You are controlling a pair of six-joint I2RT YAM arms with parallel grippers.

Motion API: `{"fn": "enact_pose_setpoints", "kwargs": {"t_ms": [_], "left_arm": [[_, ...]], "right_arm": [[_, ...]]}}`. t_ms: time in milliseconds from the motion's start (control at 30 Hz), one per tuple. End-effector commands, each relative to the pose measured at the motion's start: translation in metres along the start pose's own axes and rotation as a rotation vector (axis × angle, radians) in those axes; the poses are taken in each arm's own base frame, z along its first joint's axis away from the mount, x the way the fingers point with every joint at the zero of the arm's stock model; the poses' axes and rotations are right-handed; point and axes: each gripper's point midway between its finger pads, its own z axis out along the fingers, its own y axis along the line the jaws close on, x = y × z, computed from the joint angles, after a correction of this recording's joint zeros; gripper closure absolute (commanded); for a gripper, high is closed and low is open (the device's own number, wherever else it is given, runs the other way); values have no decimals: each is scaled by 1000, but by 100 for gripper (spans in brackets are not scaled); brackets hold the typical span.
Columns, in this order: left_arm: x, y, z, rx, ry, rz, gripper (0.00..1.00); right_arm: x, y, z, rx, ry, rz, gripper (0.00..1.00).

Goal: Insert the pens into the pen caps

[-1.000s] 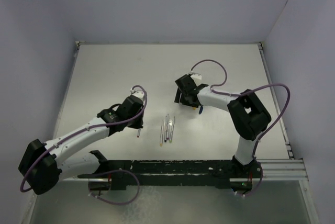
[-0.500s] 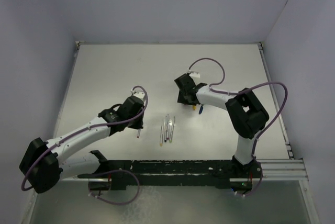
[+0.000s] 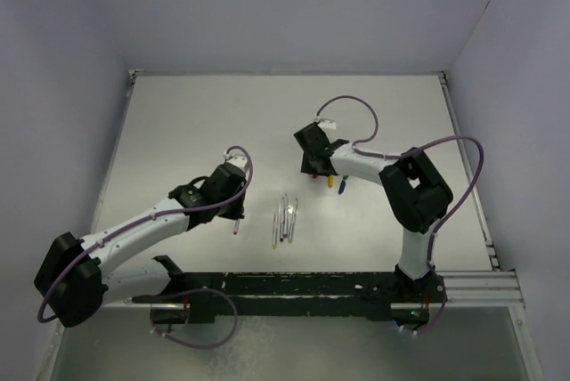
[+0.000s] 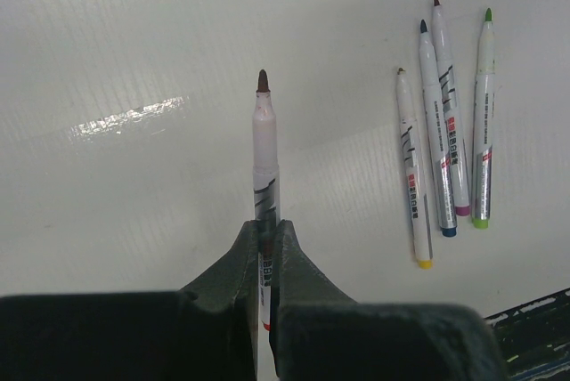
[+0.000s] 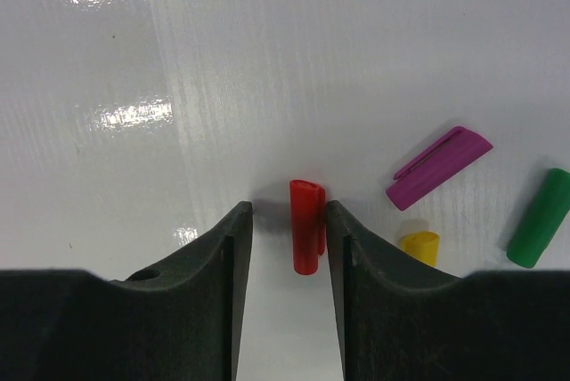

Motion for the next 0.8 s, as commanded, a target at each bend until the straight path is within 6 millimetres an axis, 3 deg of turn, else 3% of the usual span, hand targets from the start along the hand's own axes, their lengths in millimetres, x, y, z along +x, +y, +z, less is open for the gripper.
{"fn": "enact_pose_setpoints", "kwargs": {"t_ms": [0, 300, 467, 767], "left_arm": [[-9, -5, -1, 20, -32, 6, 100], [-9, -6, -1, 21, -30, 4, 100], [-9, -5, -3, 19, -34, 2, 100], [-10, -4, -5, 20, -38, 2, 100]], "right_arm": [[64, -22, 11, 73, 198, -69, 59], [80, -39, 7, 130, 222, -67, 60], [86, -44, 9, 152, 243, -79, 86], [95, -45, 8, 130, 259, -71, 97]]}}
